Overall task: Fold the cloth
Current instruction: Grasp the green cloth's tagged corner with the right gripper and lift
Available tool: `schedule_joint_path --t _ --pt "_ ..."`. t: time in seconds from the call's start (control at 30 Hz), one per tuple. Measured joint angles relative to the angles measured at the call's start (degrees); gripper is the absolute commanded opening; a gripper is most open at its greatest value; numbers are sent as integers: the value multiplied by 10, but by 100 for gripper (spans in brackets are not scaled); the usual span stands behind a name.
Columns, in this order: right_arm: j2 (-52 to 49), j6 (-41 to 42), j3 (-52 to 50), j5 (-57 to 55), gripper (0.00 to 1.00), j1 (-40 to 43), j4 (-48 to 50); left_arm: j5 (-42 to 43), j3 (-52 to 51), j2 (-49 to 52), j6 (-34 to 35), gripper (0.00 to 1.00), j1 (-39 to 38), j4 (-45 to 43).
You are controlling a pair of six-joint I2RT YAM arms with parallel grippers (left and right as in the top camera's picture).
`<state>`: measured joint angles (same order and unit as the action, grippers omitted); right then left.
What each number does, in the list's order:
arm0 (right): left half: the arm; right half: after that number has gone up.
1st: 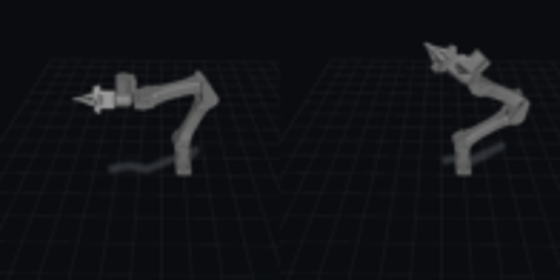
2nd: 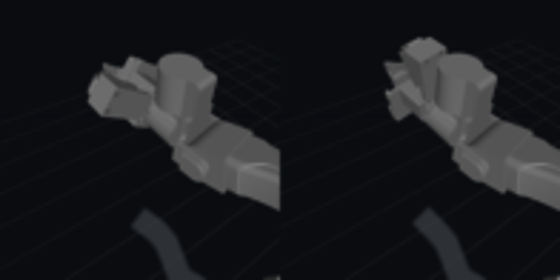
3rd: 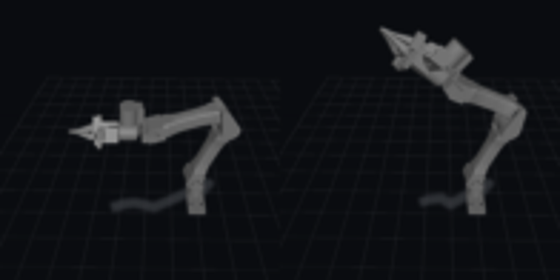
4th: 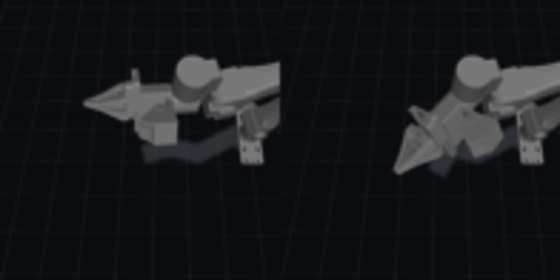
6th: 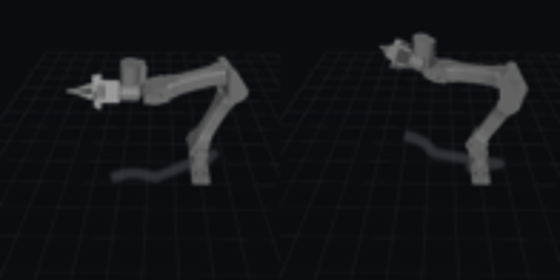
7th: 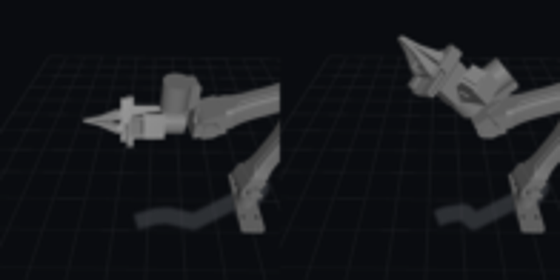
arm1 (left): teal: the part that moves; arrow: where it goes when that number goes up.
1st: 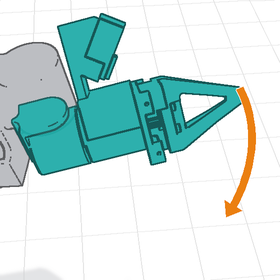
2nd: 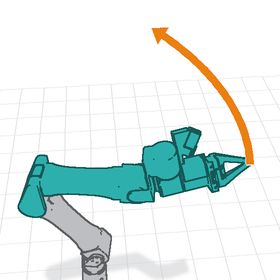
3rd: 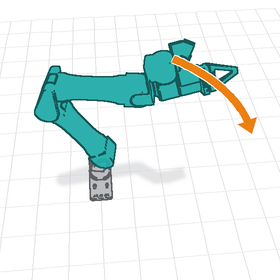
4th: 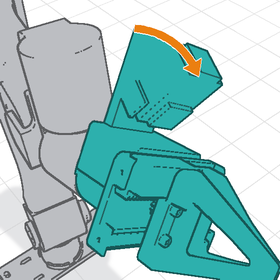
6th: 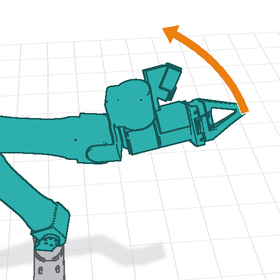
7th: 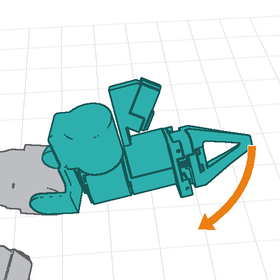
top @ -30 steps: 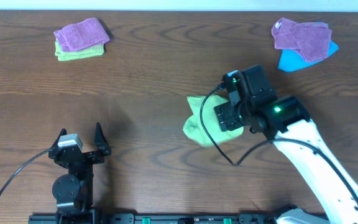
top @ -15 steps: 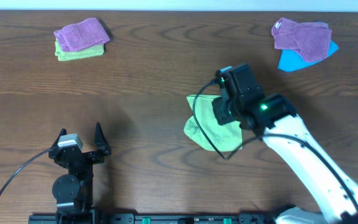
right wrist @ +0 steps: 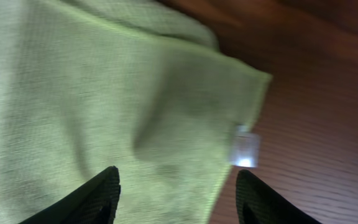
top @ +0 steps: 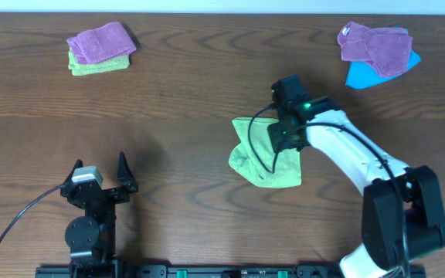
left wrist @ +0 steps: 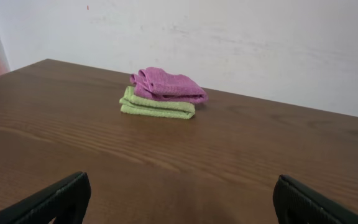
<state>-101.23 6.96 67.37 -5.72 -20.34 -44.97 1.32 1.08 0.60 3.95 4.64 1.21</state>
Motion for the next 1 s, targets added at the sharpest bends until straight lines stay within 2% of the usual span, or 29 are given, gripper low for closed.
schedule_joint_path --t 0.1,0.27,0.43,0.67,0.73,0.83,0.87,0.9,1.0 --pt "0 -7 0 -4 63 29 0 0 0 0 0 96 0 0" --pt "0 -15 0 -2 51 55 3 0 0 0 0 95 0 0" --pt "0 -21 0 13 44 55 15 0 0 0 0 95 0 0" --pt "-8 -25 0 17 45 55 21 0 0 0 0 95 0 0" --pt "-16 -25 0 18 41 55 22 0 0 0 0 95 0 0" --pt "-31 -28 0 19 18 55 22 0 0 0 0 95 0 0" --pt "-35 -31 0 20 14 55 22 0 0 0 0 95 0 0" --pt "-39 -28 0 21 3 55 24 0 0 0 0 95 0 0" --pt "-40 -31 0 21 1 55 28 0 0 0 0 95 0 0"
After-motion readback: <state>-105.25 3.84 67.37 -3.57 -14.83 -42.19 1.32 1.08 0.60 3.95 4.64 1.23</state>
